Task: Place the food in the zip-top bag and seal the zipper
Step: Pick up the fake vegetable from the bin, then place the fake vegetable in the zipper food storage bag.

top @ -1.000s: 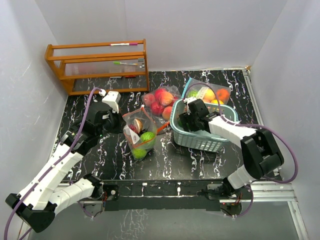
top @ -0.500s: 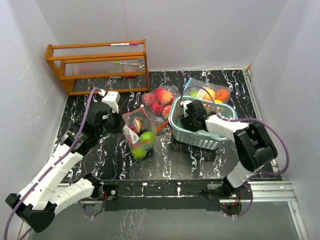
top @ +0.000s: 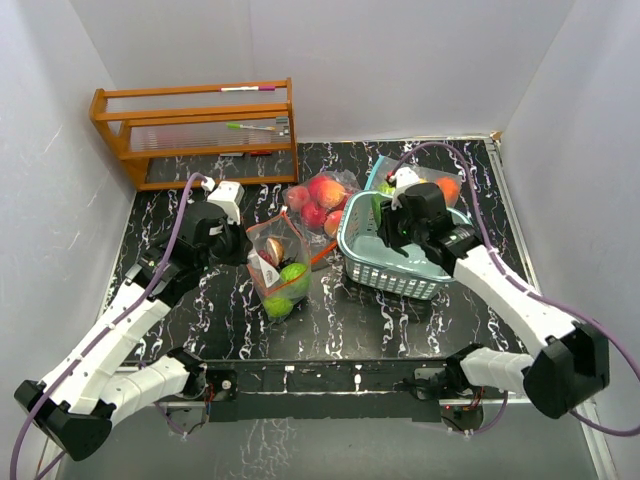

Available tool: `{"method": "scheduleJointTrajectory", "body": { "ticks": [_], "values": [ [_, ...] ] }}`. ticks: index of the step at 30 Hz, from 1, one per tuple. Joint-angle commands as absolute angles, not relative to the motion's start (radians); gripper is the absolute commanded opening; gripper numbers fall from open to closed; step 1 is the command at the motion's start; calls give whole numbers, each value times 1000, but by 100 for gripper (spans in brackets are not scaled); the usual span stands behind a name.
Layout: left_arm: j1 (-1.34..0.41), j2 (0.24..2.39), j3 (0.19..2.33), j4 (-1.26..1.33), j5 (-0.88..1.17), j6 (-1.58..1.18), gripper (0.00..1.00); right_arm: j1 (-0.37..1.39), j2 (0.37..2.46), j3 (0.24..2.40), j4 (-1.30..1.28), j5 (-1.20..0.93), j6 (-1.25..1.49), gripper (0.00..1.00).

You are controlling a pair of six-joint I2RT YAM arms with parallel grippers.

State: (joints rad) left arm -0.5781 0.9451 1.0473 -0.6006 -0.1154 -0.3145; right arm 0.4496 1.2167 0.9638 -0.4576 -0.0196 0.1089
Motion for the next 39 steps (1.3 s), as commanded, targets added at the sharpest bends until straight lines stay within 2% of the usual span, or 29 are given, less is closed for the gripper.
{"method": "scheduleJointTrajectory", "body": {
  "ticks": [1, 6, 12, 21, 26, 31, 39],
  "values": [
    [-578, 941, 1077, -588, -109, -311, 0, 449, 1121, 1033, -482, -54, 122, 14],
    [-579, 945, 1075, -576, -96, -316, 0, 457, 1049, 1105, -470, -295, 142, 14],
    [-579, 948, 1076, -550, -73, -325, 0, 555, 1005, 1144, -371, -396, 219, 14],
    [-579, 968, 1095, -529, -57, -318, 0, 889, 1139, 1222, -352, -322, 316, 13],
    [-579, 950, 1082, -515, -50, -324, 0, 895, 1245, 1304, -455, -268, 456, 14],
    [-579, 927, 1058, -496, -34, -332, 0, 894, 1336, 1364, -430, -270, 583, 14],
    [-580, 902, 1039, -463, -20, -321, 0, 894, 1493, 1543, -613, -327, 629, 14]
  ]
}}
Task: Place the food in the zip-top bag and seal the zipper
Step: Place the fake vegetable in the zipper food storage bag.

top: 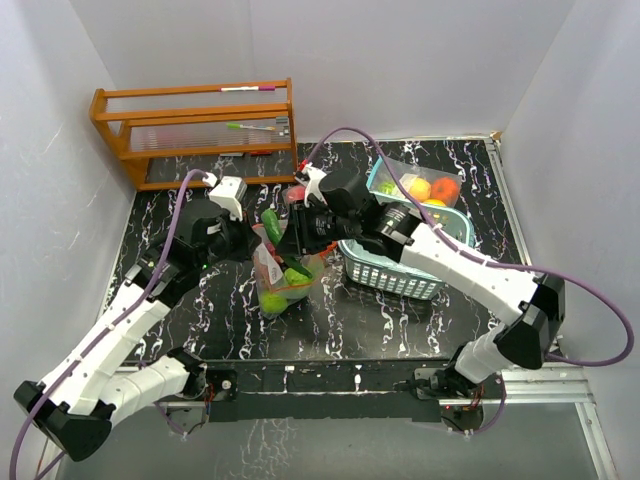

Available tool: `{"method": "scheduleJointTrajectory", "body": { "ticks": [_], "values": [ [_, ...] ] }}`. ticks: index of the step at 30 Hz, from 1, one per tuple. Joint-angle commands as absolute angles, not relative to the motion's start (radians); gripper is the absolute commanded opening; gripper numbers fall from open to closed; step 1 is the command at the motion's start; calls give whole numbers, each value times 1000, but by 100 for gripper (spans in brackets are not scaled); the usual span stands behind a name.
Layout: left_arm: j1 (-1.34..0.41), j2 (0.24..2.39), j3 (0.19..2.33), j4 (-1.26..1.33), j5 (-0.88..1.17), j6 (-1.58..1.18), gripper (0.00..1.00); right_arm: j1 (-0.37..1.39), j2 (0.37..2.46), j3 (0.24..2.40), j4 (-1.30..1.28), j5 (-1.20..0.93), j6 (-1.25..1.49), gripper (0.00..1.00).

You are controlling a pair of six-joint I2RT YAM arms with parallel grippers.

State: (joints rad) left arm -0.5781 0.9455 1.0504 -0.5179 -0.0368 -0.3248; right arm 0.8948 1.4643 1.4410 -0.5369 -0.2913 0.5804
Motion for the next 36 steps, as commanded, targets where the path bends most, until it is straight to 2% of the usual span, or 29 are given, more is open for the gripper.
{"method": "scheduleJointTrajectory", "body": {
  "ticks": [1, 11, 17, 36],
  "values": [
    [-580, 897, 1031, -457, -20, -324, 0, 894, 1495, 1552, -628, -334, 630, 14],
    [-579, 907, 995, -441, -32, -318, 0, 923, 1359, 1435, -615, -341, 661, 14],
    [-579, 913, 994, -437, -31, -324, 0, 957, 1350, 1395, -617, -358, 664, 14],
    [-579, 860, 975, -425, 17, -351, 0, 893, 1605, 1572, -630, -256, 764, 14]
  ]
}}
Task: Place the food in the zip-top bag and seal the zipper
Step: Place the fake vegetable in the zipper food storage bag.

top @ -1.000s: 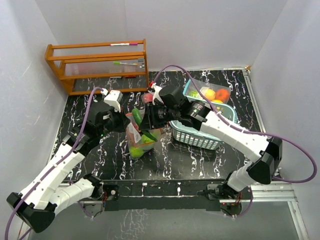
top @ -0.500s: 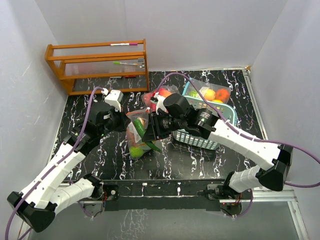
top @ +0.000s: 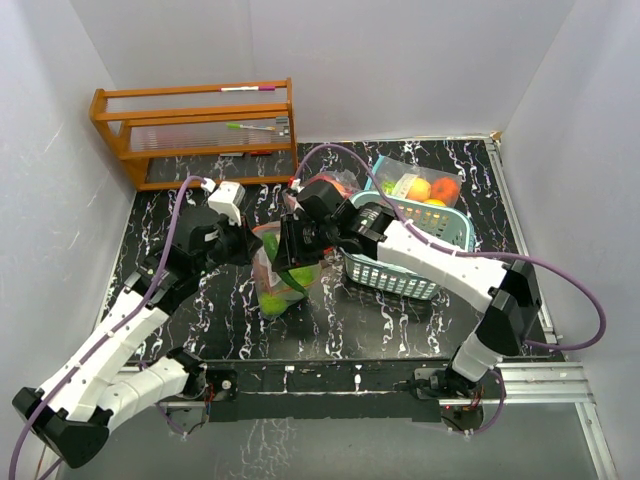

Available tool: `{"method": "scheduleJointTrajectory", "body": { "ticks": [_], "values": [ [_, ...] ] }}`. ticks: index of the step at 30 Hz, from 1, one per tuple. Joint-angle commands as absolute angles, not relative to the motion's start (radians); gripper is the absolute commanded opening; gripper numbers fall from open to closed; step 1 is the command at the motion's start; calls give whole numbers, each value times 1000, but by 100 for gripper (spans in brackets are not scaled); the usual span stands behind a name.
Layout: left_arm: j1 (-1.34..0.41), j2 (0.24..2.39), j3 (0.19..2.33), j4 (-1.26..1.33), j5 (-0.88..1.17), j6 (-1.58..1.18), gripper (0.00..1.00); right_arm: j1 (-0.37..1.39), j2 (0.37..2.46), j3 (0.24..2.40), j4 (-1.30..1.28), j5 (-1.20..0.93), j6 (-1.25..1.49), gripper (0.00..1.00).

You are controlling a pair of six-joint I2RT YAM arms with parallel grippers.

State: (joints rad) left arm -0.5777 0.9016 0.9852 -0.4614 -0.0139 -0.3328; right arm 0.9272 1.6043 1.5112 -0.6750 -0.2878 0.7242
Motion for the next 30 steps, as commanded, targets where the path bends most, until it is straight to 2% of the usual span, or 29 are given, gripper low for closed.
{"method": "scheduleJointTrajectory", "body": {
  "ticks": [1, 2, 5, 10, 12, 19, 25, 30],
  "values": [
    [-579, 855, 972, -425, 20, -355, 0, 880, 1604, 1572, -633, -243, 770, 14],
    [-579, 851, 968, -425, 22, -356, 0, 869, 1601, 1568, -631, -229, 777, 15],
    [-579, 834, 956, -428, 22, -362, 0, 847, 1585, 1547, -589, -211, 799, 29],
    [-578, 836, 953, -430, 28, -361, 0, 846, 1550, 1550, -569, -188, 764, 70],
    [-578, 839, 951, -428, 26, -360, 0, 846, 1542, 1556, -566, -201, 750, 78],
    [-579, 854, 953, -425, 23, -366, 0, 859, 1487, 1580, -605, -213, 708, 79],
    [-579, 863, 1001, -458, 17, -358, 0, 859, 1386, 1519, -707, -9, 656, 77],
    [-579, 863, 1029, -480, 7, -355, 0, 859, 1367, 1433, -731, 21, 655, 74]
  ]
}}
